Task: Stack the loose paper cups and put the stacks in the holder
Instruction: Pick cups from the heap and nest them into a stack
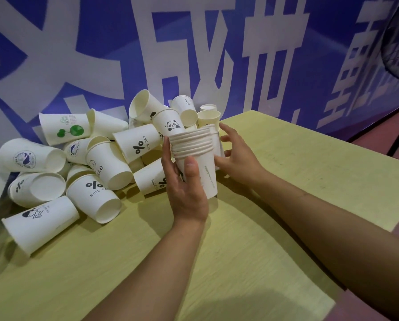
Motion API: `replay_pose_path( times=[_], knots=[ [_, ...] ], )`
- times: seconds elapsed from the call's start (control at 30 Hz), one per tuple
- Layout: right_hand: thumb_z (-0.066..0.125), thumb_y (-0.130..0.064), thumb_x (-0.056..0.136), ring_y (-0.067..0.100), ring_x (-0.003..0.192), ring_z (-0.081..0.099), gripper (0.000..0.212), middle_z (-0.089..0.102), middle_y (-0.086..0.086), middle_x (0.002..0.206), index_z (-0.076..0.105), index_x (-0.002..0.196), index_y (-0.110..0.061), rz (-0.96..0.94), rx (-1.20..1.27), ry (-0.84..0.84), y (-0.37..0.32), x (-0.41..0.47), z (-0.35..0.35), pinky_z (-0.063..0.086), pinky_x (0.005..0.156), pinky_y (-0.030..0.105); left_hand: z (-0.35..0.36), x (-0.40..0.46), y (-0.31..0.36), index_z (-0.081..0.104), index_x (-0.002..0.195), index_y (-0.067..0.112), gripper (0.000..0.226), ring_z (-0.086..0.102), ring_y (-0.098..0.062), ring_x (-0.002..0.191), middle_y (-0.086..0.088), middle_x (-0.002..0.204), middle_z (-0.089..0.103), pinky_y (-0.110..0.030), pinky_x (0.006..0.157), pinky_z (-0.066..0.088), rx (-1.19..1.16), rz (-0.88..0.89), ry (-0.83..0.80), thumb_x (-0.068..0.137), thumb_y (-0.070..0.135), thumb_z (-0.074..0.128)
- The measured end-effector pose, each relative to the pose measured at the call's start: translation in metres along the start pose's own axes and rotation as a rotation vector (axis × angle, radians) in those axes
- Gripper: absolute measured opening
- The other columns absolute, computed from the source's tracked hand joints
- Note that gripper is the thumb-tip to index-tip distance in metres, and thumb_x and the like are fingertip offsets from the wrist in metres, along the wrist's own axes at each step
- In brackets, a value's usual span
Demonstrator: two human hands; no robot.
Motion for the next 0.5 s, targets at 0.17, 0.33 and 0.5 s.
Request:
replay_pose_path(
  times=[0.17, 0.33, 0.5],
  knots=[
    [0.081, -0.033, 0.081, 0.016, 0.117, 0.051, 0.092, 0.041, 0.001, 0.145, 0.022, 0.152, -0.038, -0.08, 0.038, 0.105, -0.004, 0.002, -0.016, 0.054, 0.087, 0.028, 0.0, -0.001, 0.001, 0.031, 0.15, 0.038, 0.065, 0.058, -0.027, 0.127, -0.01, 0.148, 0.052, -0.059, 0.1, 0.05, -0.017, 0.008, 0.0, 0.089, 0.056, 0.048],
    [0.079, -0.03, 0.082, 0.016, 0.104, 0.057, 0.083, 0.043, -0.002, 0.136, 0.028, 0.148, -0.035, -0.146, 0.125, 0.231, -0.009, -0.001, -0.04, 0.06, 0.076, 0.025, 0.003, -0.002, 0.002, 0.031, 0.149, 0.042, 0.063, 0.058, -0.024, 0.126, -0.006, 0.148, 0.05, -0.052, 0.098, 0.054, 0.027, 0.033, -0.06, 0.09, 0.057, 0.046],
    [0.081, -0.032, 0.08, 0.011, 0.098, 0.06, 0.078, 0.046, -0.007, 0.126, 0.032, 0.141, -0.032, -0.197, 0.186, 0.329, -0.011, -0.003, -0.053, 0.059, 0.071, 0.021, 0.005, -0.003, 0.003, 0.031, 0.149, 0.041, 0.065, 0.061, -0.014, 0.118, 0.0, 0.143, 0.053, -0.028, 0.085, 0.057, 0.074, 0.068, -0.128, 0.088, 0.059, 0.044]
  ],
)
Point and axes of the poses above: each hand's wrist, its own x-axis towards the middle knuckle, its own z-axis out of the palm, y = z × x, the point moved 3 cm from there along x, towards the middle knuckle
